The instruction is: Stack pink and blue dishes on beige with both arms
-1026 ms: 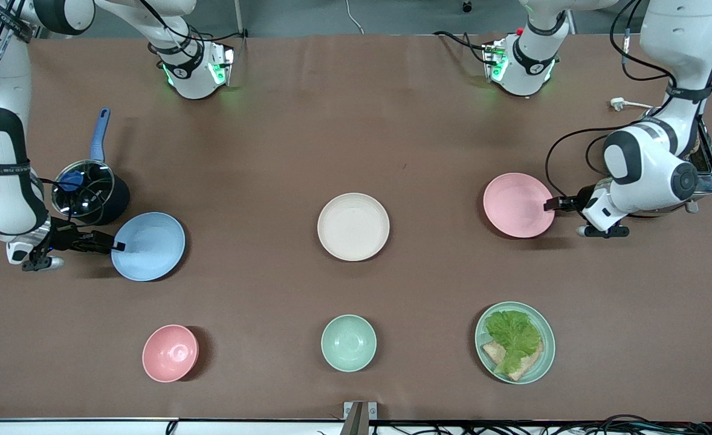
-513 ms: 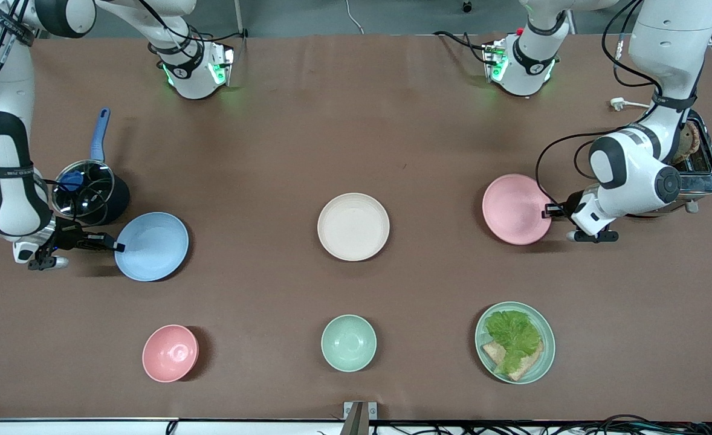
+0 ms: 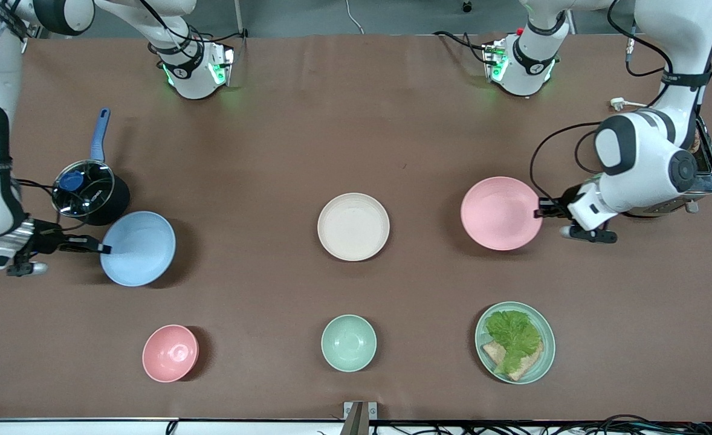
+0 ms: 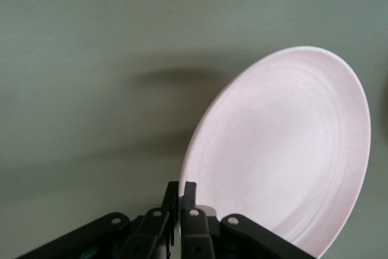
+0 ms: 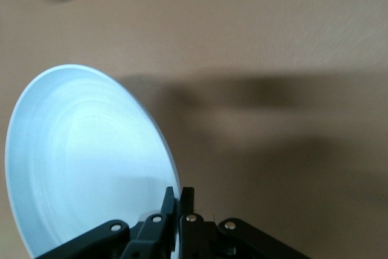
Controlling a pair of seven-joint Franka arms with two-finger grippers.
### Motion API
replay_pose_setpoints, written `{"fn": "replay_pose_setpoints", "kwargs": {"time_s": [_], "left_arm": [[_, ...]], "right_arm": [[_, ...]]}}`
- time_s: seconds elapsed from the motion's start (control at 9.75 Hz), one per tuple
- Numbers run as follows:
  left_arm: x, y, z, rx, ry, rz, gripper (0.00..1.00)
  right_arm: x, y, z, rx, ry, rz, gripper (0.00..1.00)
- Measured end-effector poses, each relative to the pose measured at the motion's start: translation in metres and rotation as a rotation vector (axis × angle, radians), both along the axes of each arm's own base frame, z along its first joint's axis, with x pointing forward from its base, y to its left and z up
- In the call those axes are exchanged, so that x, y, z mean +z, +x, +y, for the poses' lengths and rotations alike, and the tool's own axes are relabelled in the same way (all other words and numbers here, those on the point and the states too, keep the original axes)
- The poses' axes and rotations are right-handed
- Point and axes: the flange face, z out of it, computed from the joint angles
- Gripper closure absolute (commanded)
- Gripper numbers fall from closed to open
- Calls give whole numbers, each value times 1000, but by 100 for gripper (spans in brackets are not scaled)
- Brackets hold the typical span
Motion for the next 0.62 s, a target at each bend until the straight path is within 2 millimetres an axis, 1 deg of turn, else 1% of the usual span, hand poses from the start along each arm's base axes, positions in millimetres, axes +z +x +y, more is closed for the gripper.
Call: {"fn": "replay_pose_setpoints", "kwargs": {"time_s": [0.1, 0.21, 0.31, 0.41, 0.51, 0.62], "left_arm": [[4, -3, -44, 12, -6, 17, 100], [1, -7, -88, 41, -11, 31, 100], [-8, -12, -131, 83, -19, 25, 100], [-21, -18, -169, 127, -23, 11, 100], [-35, -26, -202, 160, -16, 4, 100], [-45, -34, -230, 186, 0, 6, 100]], "right_arm": [[41, 10, 9, -6, -33, 19, 99], [79, 19, 26, -22, -71, 26, 99], [109, 25, 52, -44, -110, 37, 99], [130, 30, 89, -58, -161, 57, 99], [146, 35, 132, -73, -210, 68, 99], [156, 39, 177, -103, -229, 71, 99]]}}
